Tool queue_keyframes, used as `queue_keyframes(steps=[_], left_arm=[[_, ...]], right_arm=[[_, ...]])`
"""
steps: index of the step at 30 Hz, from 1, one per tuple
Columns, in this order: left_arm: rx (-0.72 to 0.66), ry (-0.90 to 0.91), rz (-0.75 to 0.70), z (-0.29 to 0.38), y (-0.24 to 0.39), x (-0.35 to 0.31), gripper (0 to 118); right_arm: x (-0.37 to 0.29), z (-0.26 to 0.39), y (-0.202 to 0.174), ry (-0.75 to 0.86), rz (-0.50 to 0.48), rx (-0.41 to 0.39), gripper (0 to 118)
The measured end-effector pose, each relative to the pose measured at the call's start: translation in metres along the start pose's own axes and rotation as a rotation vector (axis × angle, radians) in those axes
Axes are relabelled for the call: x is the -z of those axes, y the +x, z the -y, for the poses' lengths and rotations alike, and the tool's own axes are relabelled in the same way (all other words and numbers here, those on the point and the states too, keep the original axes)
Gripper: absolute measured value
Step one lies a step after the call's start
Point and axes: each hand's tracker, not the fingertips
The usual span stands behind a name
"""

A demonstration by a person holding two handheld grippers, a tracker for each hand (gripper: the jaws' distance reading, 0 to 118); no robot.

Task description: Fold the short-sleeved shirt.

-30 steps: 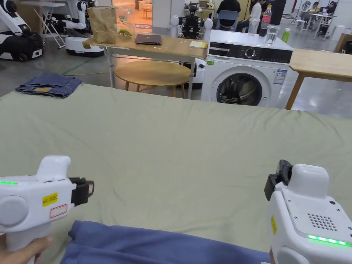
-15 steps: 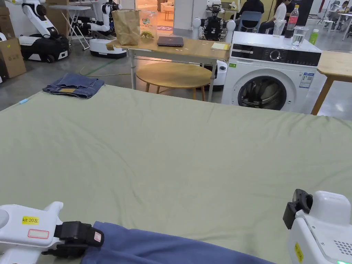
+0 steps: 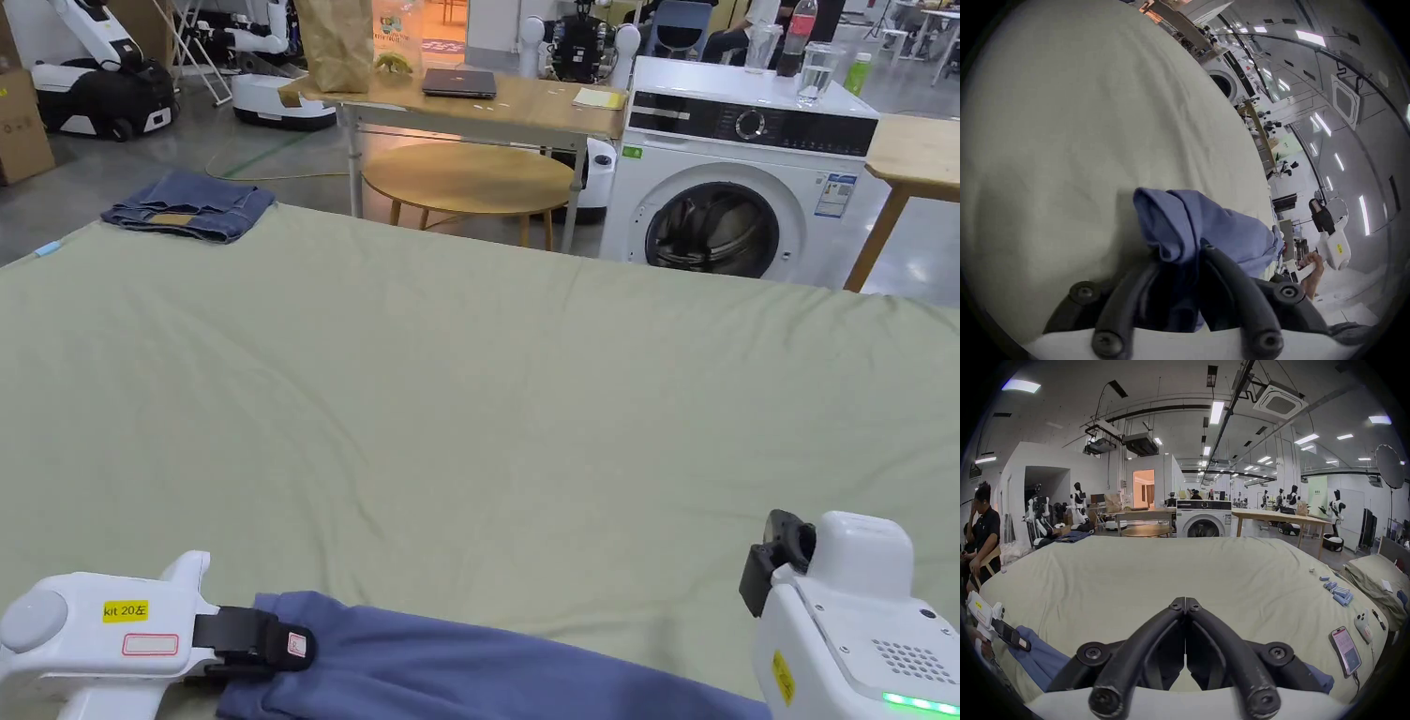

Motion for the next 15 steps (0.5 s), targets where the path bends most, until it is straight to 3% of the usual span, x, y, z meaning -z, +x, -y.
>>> queue_keyframes(steps=[7,15], left_arm=[[-0.019,0.056,0.076,-0.006,0.015,-0.03,3],[0.028,0.124,0.032,-0.025,0.046,-0.088,3]], right_arm=[[0.0,-0.002,0.004,-0.002,0.012,-0.014,0],[0.0,-0.005,0.01,-0.001,0.013,-0.006,0]])
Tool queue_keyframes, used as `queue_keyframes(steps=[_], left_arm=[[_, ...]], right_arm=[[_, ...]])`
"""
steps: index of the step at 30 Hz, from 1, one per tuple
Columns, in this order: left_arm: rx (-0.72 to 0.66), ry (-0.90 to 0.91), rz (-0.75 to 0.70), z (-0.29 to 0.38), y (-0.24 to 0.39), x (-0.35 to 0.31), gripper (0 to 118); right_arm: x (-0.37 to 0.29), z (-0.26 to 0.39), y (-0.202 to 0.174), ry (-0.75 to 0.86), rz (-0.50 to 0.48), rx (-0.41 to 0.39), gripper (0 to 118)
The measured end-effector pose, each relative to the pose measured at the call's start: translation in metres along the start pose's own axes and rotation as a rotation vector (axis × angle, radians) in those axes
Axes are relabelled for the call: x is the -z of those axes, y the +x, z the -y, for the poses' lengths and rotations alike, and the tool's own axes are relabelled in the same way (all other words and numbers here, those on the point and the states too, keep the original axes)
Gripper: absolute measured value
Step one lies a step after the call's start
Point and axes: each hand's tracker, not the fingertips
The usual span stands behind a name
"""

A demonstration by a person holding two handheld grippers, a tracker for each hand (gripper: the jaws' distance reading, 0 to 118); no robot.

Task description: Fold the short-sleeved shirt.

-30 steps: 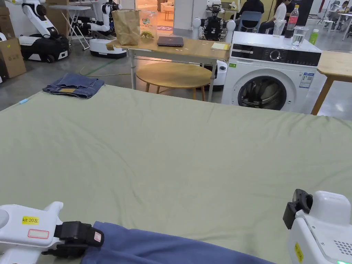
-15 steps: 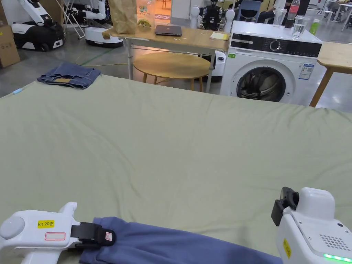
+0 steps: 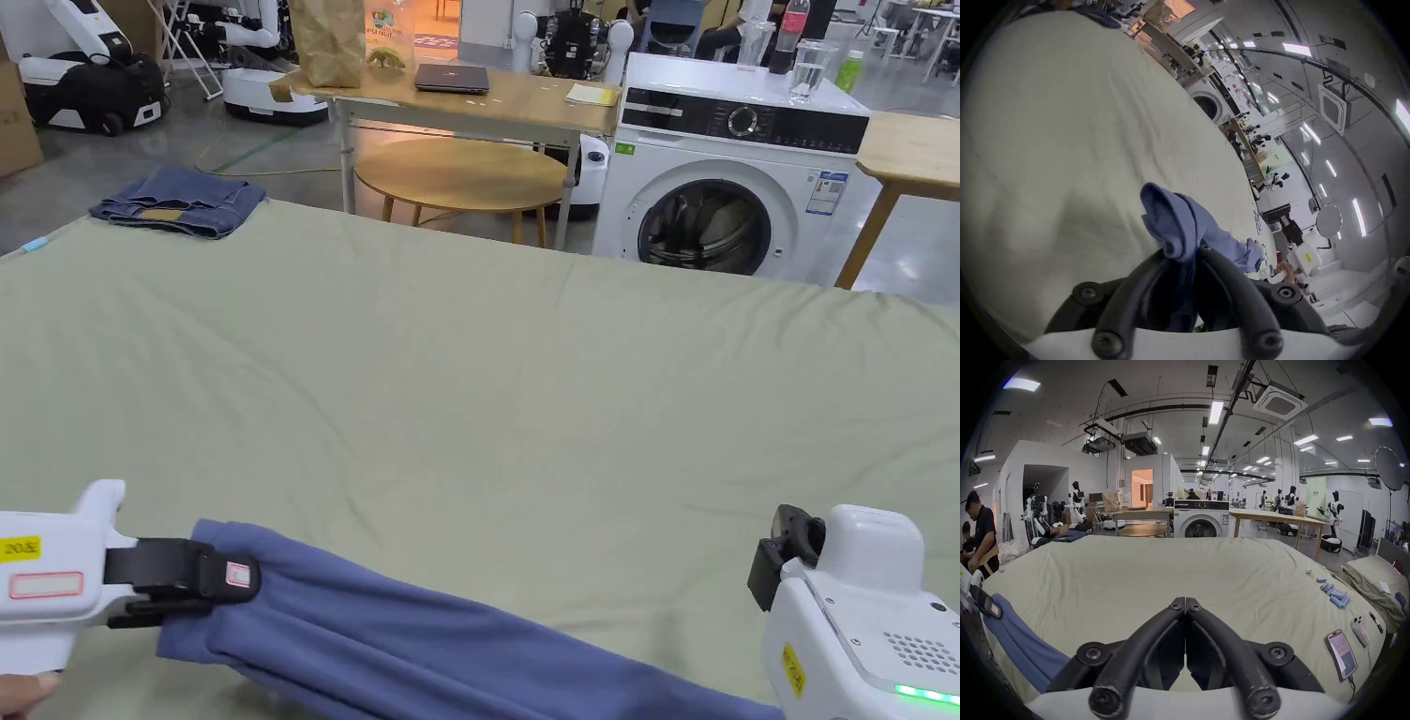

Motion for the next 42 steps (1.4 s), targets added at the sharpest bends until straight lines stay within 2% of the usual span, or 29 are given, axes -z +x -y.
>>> queue_keyframes(steps=[6,10,14,18,21,23,28,35,37,40,41,42], left_arm=[[0.058,0.031,-0.218,-0.012,0.015,-0.05,3],[0.055,0.007,-0.222,-0.002,0.031,-0.049,3],[0.037,-0.028,-0.096,0.006,0.053,-0.034,3],[0.051,-0.108,0.033,0.014,0.085,0.001,3],[0.084,-0.163,0.055,0.022,0.106,0.04,3],[0.108,-0.22,0.024,0.028,0.114,0.07,3],[0.07,-0.303,-0.079,0.045,0.114,0.147,3],[0.102,-0.366,-0.275,0.069,0.109,0.214,3],[0.139,-0.38,-0.29,0.075,0.114,0.22,14],[0.15,-0.391,-0.256,0.074,0.119,0.215,42],[0.162,-0.402,-0.249,0.074,0.126,0.212,56],[0.205,-0.429,-0.235,0.073,0.131,0.209,57]], right_arm=[[0.001,-0.002,-0.003,0.012,-0.02,0.003,0],[0.003,-0.001,-0.007,0.012,-0.039,0.01,0],[0.002,0.0,-0.009,0.008,-0.049,0.013,0],[0.0,0.001,-0.007,0.007,-0.05,0.009,0],[-0.002,0.002,-0.002,0.005,-0.041,0.015,0],[-0.003,0.004,0.002,0.0,-0.036,0.019,0],[-0.006,0.009,0.013,-0.017,-0.012,0.022,0],[-0.01,0.015,0.029,-0.04,0.02,0.036,0],[-0.011,0.016,0.032,-0.046,0.025,0.037,0],[-0.012,0.018,0.035,-0.051,0.032,0.037,0],[-0.012,0.018,0.036,-0.052,0.033,0.037,0],[-0.013,0.018,0.037,-0.053,0.034,0.038,0]])
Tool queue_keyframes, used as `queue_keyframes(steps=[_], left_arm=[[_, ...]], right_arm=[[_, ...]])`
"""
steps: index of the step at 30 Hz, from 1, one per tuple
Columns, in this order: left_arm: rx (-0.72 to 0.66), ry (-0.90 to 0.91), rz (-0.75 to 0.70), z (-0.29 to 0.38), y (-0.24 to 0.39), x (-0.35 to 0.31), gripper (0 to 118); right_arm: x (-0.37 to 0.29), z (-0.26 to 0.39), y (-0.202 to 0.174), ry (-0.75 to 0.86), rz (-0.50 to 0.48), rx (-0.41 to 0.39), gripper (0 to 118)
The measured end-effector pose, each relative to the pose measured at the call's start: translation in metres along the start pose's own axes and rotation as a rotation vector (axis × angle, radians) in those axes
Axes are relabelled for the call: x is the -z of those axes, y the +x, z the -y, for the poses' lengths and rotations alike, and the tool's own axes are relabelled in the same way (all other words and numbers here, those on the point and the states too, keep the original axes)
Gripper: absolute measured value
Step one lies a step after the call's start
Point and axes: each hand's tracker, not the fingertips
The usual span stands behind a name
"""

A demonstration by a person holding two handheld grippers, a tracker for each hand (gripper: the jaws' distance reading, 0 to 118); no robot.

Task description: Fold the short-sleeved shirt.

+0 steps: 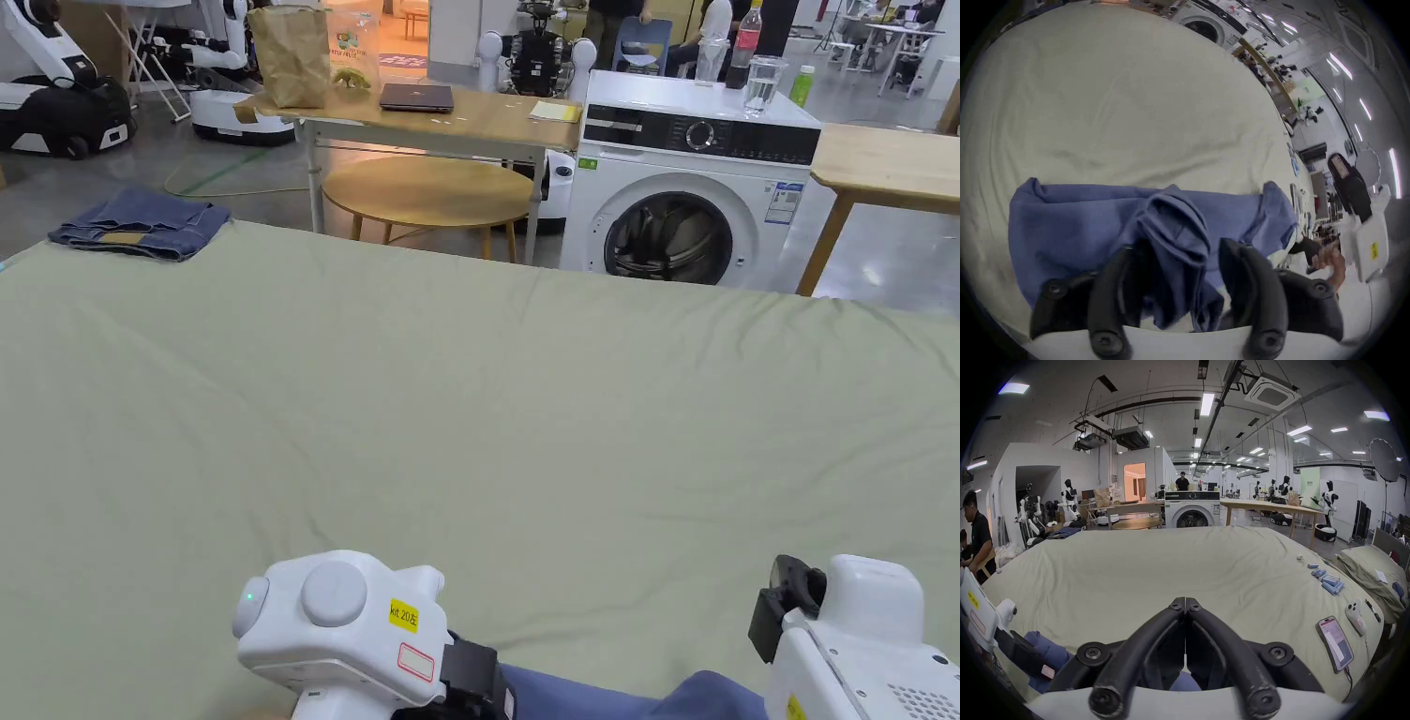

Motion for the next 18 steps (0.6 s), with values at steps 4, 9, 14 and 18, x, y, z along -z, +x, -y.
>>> queue_keyframes(steps=[4,9,14,18], left_arm=[[0.075,0.037,0.033,0.004,0.013,-0.029,57],[0.074,0.157,0.155,0.007,0.008,-0.063,38],[0.03,0.19,0.069,0.008,-0.01,-0.062,5],[0.015,0.127,-0.019,0.011,-0.024,-0.034,3]], right_arm=[[-0.002,-0.001,0.001,0.004,-0.003,0.004,0],[-0.003,-0.001,0.001,0.006,-0.014,0.009,0],[-0.002,0.0,-0.001,0.003,-0.025,0.01,0],[-0.002,0.001,-0.002,0.0,-0.027,0.008,0]])
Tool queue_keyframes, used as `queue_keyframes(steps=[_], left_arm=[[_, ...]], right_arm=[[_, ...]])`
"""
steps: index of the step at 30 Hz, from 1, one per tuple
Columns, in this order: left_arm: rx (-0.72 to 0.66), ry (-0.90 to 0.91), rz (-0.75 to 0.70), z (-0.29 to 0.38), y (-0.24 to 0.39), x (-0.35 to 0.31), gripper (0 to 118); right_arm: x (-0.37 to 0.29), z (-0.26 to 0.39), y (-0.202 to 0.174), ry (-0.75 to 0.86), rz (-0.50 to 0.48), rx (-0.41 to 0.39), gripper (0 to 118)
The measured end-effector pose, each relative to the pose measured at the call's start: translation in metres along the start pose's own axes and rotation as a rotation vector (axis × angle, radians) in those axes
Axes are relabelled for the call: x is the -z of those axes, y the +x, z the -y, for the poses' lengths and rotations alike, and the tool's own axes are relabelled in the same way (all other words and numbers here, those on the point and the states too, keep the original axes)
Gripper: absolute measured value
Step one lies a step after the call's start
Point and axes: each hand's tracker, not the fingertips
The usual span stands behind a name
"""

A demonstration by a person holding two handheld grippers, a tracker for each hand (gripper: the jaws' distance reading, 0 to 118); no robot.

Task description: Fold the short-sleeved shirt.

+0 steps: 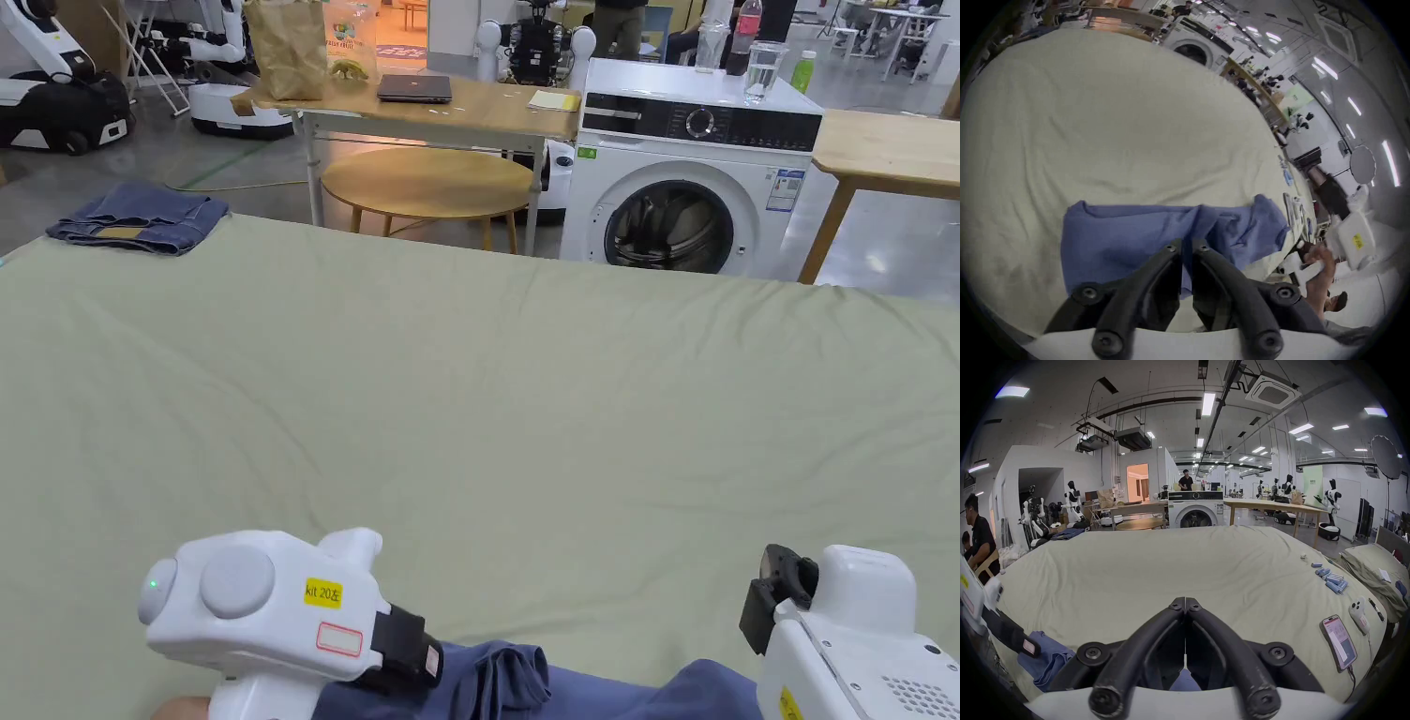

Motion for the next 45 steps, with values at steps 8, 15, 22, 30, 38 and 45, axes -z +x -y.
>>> queue_keyframes(steps=[8,15,22,30,38,45], left_arm=[[-0.089,-0.072,0.293,0.017,0.001,0.054,3],[-0.086,-0.085,0.285,0.021,0.0,0.087,0],[-0.087,-0.067,0.277,0.023,0.003,0.087,0],[-0.035,0.063,0.235,-0.001,-0.009,0.005,1],[-0.09,0.123,0.111,-0.001,-0.091,-0.056,63],[-0.203,0.035,0.208,0.021,-0.137,-0.025,68]], right_arm=[[-0.001,0.002,0.0,-0.007,-0.003,-0.003,0],[0.0,0.003,0.002,-0.011,0.004,-0.005,0],[0.001,0.005,0.0,-0.012,-0.001,-0.005,0],[-0.005,-0.001,-0.004,0.042,-0.006,-0.026,0],[-0.003,-0.007,-0.011,0.058,-0.024,-0.051,0],[0.001,-0.004,-0.018,0.043,-0.039,-0.049,0]])
